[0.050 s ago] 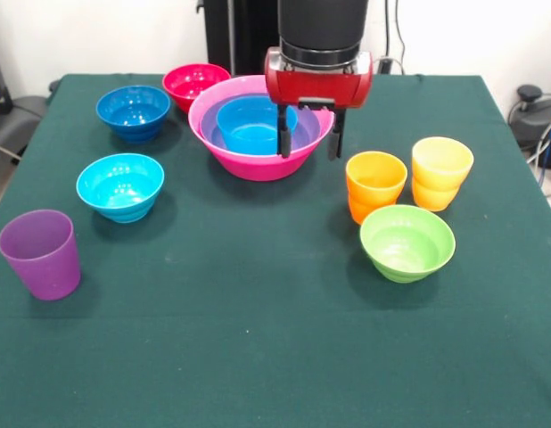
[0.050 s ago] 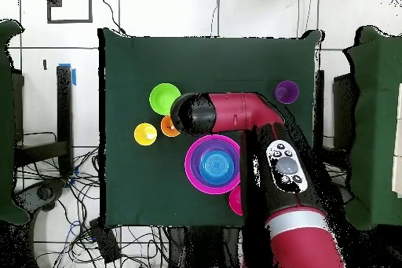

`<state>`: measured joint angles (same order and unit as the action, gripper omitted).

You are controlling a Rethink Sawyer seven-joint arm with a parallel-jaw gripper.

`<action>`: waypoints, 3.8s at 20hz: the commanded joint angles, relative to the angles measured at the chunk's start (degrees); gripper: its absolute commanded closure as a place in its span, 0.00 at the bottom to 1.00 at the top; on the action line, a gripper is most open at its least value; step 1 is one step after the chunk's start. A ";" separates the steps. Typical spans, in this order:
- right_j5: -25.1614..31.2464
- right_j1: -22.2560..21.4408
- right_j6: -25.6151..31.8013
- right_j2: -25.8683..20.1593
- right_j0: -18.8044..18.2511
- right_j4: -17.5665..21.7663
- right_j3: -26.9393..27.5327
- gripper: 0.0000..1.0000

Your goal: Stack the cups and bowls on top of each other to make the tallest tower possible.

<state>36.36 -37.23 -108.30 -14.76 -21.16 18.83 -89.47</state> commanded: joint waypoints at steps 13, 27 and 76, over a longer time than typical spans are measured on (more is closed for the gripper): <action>5.70 5.24 3.11 -3.80 2.45 0.65 7.56 0.00; 5.39 7.87 1.47 -3.33 4.25 0.30 10.83 0.00; -1.76 14.84 -0.07 -1.38 5.92 1.87 14.72 0.00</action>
<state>37.86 -24.31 -108.30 -14.76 -15.46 18.53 -77.19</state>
